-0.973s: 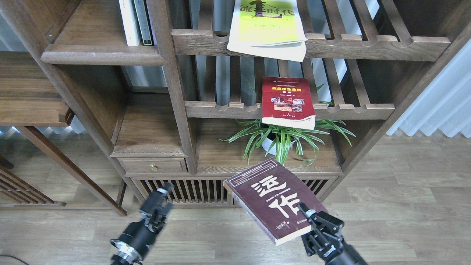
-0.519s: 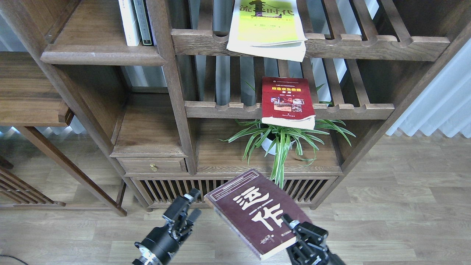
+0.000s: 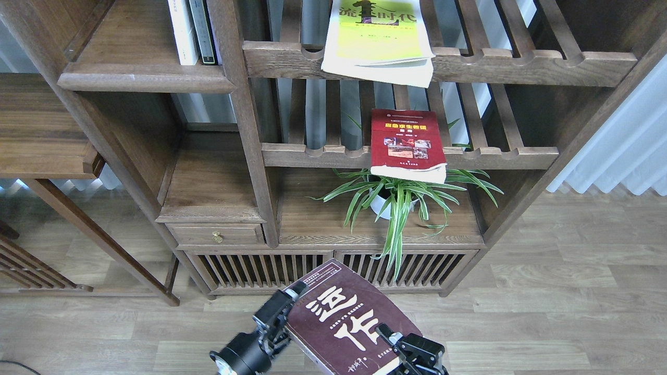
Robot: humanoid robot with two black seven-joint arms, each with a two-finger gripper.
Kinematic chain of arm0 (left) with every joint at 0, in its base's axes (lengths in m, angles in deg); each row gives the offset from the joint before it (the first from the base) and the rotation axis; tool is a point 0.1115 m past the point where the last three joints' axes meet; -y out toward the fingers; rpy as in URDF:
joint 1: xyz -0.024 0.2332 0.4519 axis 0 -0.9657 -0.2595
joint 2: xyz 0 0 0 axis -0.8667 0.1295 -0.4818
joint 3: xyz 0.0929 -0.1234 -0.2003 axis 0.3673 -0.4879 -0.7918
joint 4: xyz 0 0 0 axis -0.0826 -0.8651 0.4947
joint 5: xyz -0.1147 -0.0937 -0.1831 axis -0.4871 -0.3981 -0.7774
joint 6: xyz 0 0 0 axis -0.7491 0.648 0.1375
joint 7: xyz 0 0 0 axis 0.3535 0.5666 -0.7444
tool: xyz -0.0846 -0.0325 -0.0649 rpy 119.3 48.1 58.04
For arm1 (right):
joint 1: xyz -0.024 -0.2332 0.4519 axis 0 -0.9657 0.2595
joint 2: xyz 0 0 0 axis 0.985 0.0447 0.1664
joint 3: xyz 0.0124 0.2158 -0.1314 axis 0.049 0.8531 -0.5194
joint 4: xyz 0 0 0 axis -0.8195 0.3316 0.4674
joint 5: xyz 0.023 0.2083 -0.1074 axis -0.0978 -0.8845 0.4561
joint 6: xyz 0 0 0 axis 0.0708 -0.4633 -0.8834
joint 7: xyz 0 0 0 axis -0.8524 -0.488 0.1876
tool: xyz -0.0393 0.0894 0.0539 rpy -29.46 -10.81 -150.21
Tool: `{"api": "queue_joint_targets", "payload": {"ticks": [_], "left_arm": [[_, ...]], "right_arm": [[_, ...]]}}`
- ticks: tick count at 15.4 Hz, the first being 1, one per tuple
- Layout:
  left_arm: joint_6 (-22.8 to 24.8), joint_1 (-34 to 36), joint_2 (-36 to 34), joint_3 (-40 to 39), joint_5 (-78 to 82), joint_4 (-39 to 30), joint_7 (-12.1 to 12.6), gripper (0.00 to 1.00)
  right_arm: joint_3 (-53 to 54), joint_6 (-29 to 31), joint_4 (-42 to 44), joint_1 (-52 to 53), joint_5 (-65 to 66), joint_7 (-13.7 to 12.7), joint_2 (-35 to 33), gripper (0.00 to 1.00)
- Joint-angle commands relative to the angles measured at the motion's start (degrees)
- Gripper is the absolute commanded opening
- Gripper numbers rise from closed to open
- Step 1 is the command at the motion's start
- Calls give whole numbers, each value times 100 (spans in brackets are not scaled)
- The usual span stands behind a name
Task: Organize books on shelf
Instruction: 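Grasp the maroon book's edge with the left gripper, release the right gripper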
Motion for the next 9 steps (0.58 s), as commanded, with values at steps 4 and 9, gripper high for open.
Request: {"api": "queue_joint_targets", "payload": {"ticks": [4,9], "left_arm": [[0,-4,-214,-4,-75,81,-63,5],[0,294,-776,-21,-84,47,-19,5]], "right_arm": [[12,-1,3,-41,114,0,-1,15],[55,-1,3,-50,524,27,17,75]]}}
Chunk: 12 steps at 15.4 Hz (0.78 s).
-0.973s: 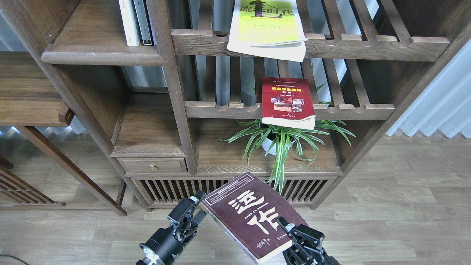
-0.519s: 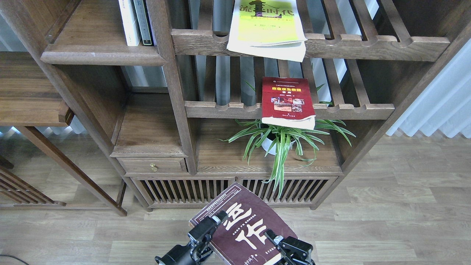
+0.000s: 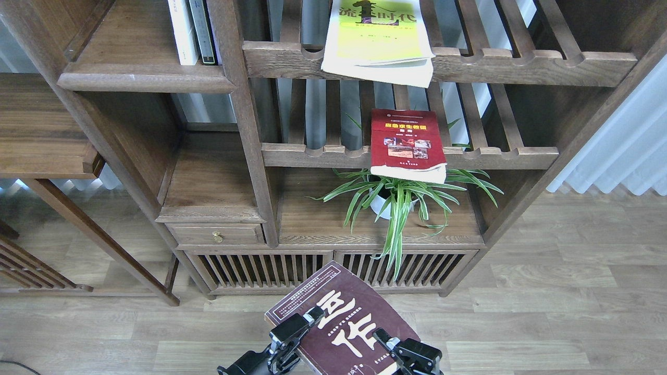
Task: Organize books on shelf
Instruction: 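Grasp the maroon book's edge with the left gripper, release the right gripper, then lift the maroon book with the left gripper up to the upper shelf compartment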
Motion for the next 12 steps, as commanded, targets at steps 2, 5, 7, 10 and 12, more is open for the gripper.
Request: {"api": "queue_joint_targets", "payload": {"ticks": [2,5,7,10,12], "left_arm": [[-6,135,-529,-91,-8,-91,-19,4],[-6,74,-1326,-362,-8,-450,-10,4],[-6,-49,-2081,-861,53,-487,-2,4],[-6,-199,-2753,-1662,998,-452,-10,4],[-6,-418,-2764,-2505,1931,-399,7,5]], "right_arm": [[129,2,81,93,634,67,68,94],[392,2,134,224,662,76,68,99],[437,2,231,321,662,84,86,99],[420,2,372,470,680,76,165,99],[376,2,372,532,689,76,174,99]]}}
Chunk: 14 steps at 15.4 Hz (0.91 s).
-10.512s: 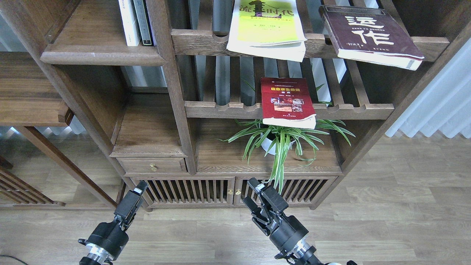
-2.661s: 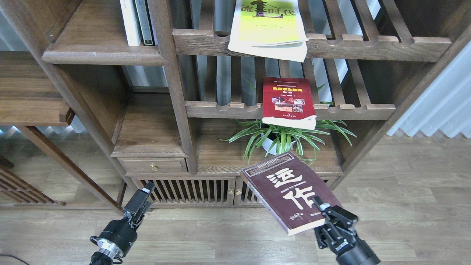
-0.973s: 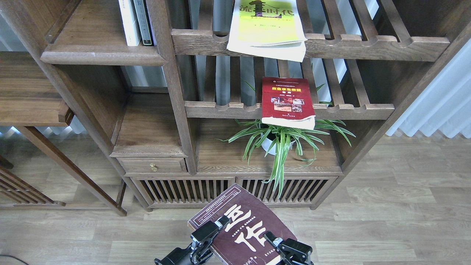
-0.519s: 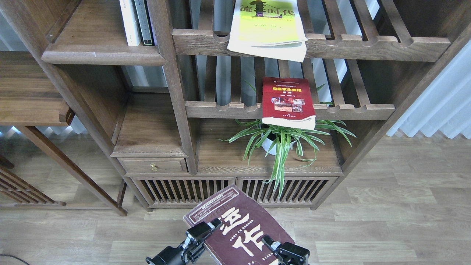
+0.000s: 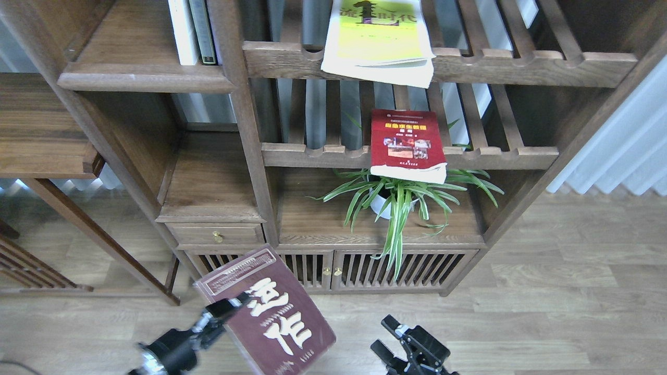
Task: Organize books on shelf
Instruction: 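Lift the maroon book with the left gripper up to the upper shelf compartment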
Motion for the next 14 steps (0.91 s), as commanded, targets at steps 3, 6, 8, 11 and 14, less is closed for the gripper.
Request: {"api": "queue_joint_targets", "payload": {"ticks": [3,6,8,11,14], "left_arm": [[0,-430,-149,-2010,1914,-228,319,5],[0,-990,-132,-2872,1941,-884,567,5],[0,-1500,173,-3713,2063,-1116,620,4],[0,-1740,1348,-4797,2912,-1116,1057,4],[0,-1513,1872,-5264,3057,-1125,1385,4]], "right_arm": [[-27,0,35,136,37,-6,17,99],[-18,0,61,145,38,-6,26,99],[-9,0,70,162,38,-6,113,99],[-61,0,192,171,46,-6,193,99],[-62,0,193,198,46,-6,184,99]]}}
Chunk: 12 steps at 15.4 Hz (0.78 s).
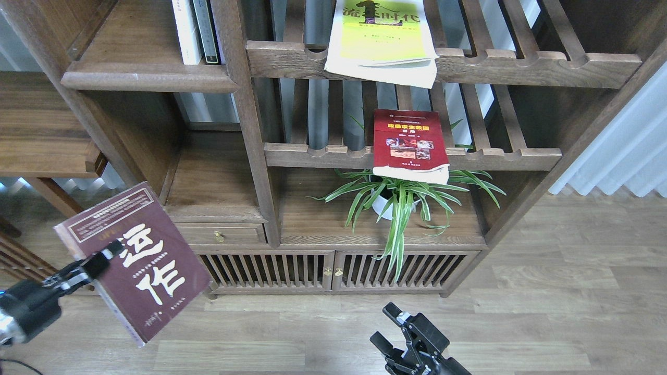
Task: Organize books on shelf
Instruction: 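Lift the maroon book with the left gripper up to the upper shelf compartment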
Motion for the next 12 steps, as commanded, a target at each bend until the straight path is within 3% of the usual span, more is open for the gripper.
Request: {"api": "queue_joint_targets", "payload": {"ticks": [1,4,9,12], "left_arm": [[-1,257,548,-862,59,-10,268,4],[-1,459,539,-1164,-451,-10,276,4],[-1,1767,224,-1226,-584,-10,338,4],[-1,2689,-582,-1156,-584,-10,382,4]], "right_arm": [[0,0,29,19,5,1,-10,99],[-17,0,65,71,5,1,-2,99],[-17,0,161,177,58,1,60,99],[-8,0,196,159,58,1,86,99]]}}
